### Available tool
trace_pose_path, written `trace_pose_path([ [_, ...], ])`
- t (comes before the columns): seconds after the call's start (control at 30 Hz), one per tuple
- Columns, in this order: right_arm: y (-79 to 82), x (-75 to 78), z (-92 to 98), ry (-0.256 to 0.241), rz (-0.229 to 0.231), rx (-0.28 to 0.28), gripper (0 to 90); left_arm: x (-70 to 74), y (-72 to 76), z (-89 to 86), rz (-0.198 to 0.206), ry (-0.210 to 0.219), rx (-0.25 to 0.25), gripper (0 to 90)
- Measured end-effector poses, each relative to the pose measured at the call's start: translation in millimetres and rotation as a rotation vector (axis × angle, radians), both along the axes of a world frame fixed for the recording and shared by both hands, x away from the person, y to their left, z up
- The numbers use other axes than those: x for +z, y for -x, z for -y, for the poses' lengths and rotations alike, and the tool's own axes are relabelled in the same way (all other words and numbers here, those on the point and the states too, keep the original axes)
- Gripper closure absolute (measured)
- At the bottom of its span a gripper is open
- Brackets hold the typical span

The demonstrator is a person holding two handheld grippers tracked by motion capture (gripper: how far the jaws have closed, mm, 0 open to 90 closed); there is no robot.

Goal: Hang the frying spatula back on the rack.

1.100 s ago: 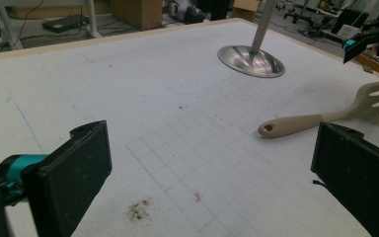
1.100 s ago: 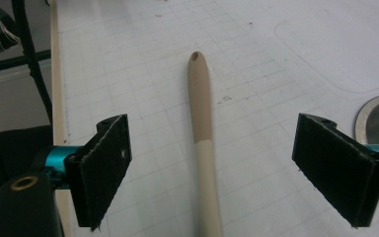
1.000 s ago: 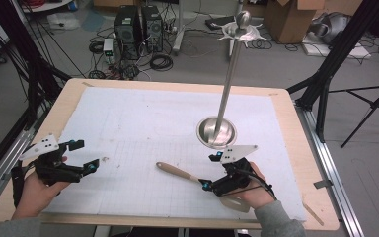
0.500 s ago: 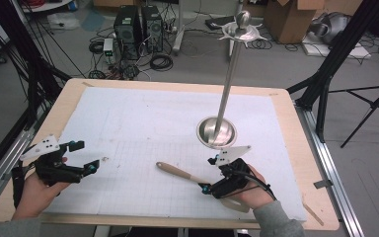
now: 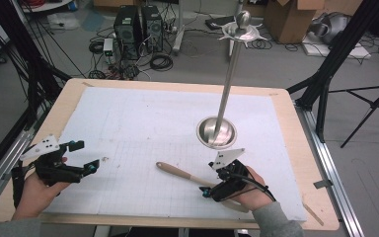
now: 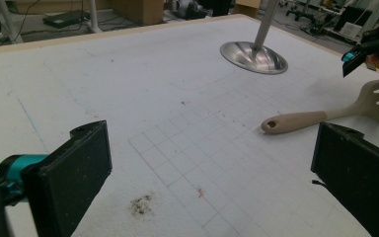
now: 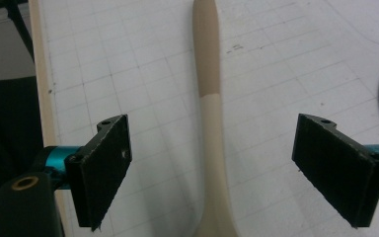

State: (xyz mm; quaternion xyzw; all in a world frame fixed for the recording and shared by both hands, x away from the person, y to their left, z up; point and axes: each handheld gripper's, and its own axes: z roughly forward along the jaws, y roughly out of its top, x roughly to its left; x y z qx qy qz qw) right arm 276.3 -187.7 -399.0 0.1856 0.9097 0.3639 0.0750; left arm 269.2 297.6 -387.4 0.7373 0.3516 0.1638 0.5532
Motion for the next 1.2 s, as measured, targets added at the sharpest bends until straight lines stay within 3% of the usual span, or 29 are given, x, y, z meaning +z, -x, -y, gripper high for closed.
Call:
trace_pose_path([
  [0.37, -2.3, -5.8, 1.4, 0.019, -0.023, 0.044, 15.3, -1.1, -0.2, -0.5, -0.006, 0.003, 0.004, 2.4],
  [0.7, -3.1, -9.4, -0.1, 0.074, -0.047, 0.076, 18.5, -1.1, -0.3, -0.5, -0.007, 0.003, 0.002, 2.4],
  [1.2, -7.8, -14.7, -1.3, 0.135, -0.085, 0.095, 31.9, -1.1, -0.5, -0.4, -0.008, -0.003, 0.001, 2.4],
])
